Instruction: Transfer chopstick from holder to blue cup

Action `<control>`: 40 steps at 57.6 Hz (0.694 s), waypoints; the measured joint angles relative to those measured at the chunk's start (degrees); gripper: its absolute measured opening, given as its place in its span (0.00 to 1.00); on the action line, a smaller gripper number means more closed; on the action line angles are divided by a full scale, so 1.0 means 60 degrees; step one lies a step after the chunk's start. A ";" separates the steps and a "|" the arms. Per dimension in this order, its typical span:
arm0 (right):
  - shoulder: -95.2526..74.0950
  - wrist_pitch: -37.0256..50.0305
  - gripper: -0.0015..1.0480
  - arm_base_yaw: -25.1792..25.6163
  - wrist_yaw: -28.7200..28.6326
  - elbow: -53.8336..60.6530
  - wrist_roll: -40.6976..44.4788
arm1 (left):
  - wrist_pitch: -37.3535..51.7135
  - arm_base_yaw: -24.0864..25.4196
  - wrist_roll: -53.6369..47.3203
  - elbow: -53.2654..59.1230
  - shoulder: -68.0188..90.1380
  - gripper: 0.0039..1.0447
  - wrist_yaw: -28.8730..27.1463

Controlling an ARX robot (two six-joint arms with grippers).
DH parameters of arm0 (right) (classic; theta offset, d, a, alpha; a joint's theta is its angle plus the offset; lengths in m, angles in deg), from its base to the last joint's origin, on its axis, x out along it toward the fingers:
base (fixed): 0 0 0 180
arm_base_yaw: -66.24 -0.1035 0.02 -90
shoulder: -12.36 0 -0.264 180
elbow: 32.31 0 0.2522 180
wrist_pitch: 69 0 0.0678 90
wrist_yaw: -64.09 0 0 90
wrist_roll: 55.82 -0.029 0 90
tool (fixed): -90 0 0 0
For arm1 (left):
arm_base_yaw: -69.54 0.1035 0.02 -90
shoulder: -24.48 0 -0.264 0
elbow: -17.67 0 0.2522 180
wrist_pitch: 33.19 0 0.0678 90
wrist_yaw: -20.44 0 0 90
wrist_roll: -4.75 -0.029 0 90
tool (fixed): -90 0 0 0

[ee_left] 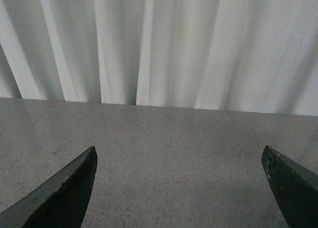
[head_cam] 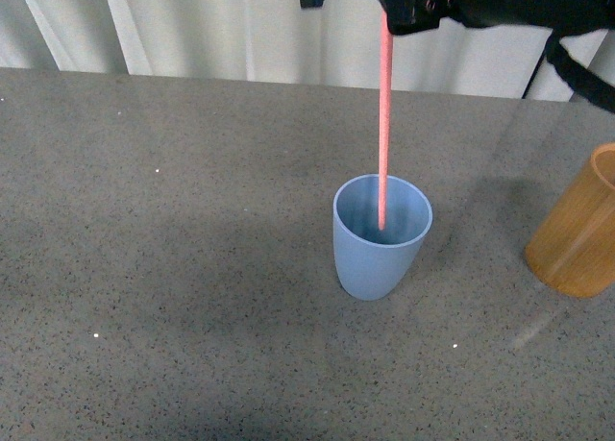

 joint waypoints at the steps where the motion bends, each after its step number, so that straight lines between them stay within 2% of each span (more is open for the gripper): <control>1: -0.0040 0.0029 0.02 0.0000 0.0000 0.0018 -0.0015 | 0.0000 0.0004 0.0000 0.0000 0.0000 0.94 0.0000; 24: -0.0907 0.0685 0.03 -0.0102 0.0281 0.0495 -0.0379 | 0.0000 0.0000 0.0000 0.0000 0.0000 0.94 0.0000; 33: -0.0933 0.0739 0.36 -0.0113 0.0652 0.0495 -0.0423 | 0.0000 0.0004 0.0000 0.0000 0.0000 0.94 0.0000; 40: -0.0918 0.0809 0.53 -0.0055 0.0827 0.0495 -0.0455 | 0.0000 0.0004 0.0000 0.0000 0.0000 0.94 -0.0004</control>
